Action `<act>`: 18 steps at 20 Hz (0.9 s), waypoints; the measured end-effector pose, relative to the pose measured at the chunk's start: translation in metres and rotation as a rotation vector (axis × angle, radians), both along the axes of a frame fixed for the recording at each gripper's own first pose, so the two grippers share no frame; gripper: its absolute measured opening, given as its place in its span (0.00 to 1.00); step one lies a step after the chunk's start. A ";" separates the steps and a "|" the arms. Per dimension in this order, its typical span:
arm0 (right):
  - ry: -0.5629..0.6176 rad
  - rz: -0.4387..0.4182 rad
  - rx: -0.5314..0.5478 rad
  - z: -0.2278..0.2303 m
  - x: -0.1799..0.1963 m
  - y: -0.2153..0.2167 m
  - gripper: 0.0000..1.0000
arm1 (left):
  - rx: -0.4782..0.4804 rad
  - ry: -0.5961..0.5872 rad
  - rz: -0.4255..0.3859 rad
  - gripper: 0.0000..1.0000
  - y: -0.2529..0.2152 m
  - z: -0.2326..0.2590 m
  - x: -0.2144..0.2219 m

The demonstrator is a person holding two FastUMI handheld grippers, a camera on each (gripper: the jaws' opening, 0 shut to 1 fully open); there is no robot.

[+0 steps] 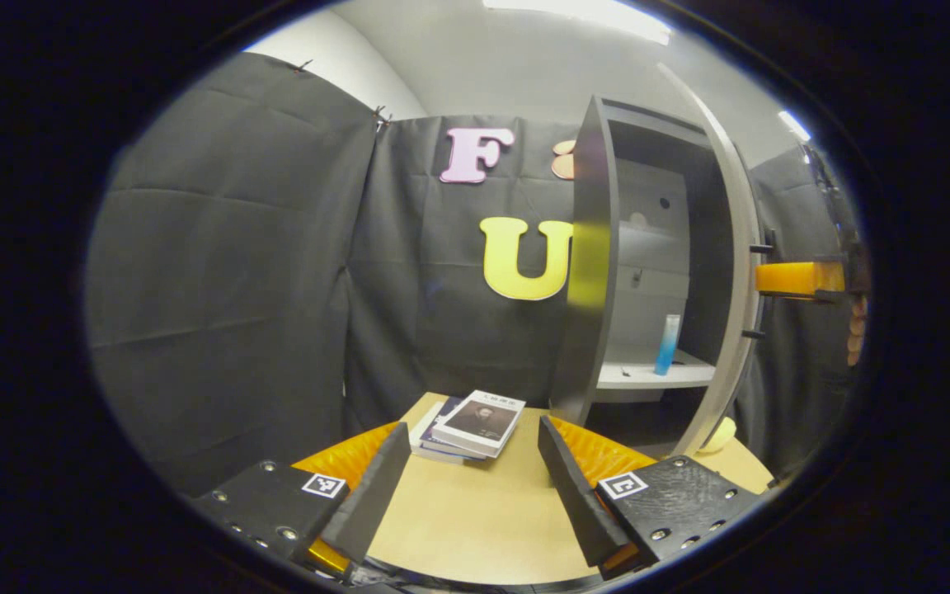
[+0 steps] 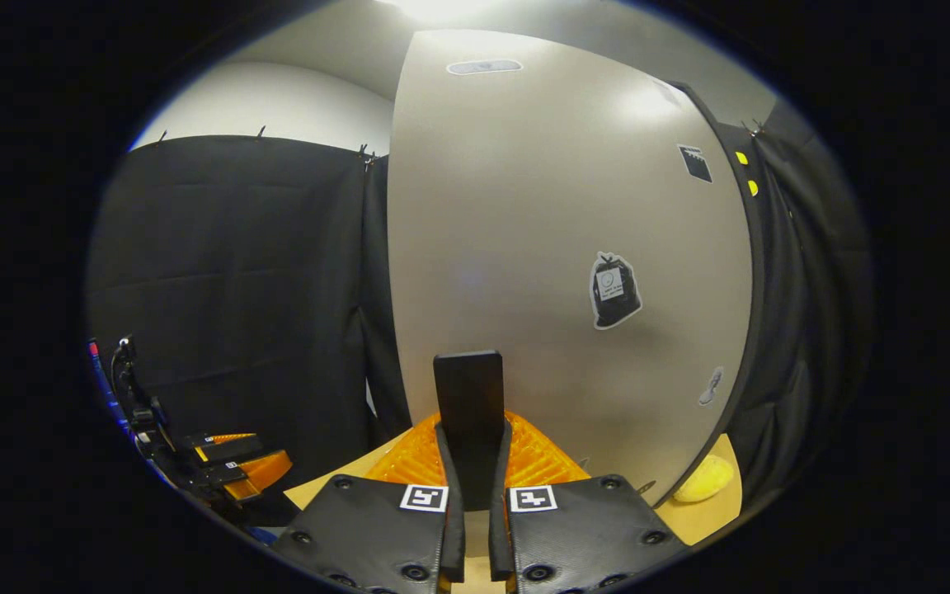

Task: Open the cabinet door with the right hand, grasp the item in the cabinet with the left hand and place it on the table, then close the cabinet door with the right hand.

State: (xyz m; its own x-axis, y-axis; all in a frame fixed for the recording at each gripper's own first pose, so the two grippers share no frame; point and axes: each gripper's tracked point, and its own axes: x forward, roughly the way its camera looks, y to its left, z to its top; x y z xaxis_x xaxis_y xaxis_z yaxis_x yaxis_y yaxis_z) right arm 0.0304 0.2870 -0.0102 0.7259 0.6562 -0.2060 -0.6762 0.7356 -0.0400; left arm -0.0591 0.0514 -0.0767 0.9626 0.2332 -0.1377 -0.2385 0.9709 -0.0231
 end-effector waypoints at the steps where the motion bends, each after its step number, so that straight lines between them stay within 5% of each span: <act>1: 0.000 -0.006 0.001 0.000 0.000 -0.001 0.10 | 0.005 -0.001 -0.015 0.94 -0.003 0.002 0.008; 18: -0.008 -0.242 0.062 0.002 0.005 -0.035 0.13 | 0.006 -0.036 -0.305 0.94 -0.094 0.033 0.094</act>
State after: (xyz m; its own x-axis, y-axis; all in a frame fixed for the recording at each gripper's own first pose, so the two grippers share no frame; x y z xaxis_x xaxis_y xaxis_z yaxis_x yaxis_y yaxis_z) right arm 0.0354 0.2520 -0.0079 0.8648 0.4743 -0.1647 -0.4800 0.8773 0.0060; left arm 0.0351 -0.0430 -0.0436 0.9926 -0.0666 -0.1019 0.0648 0.9977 -0.0205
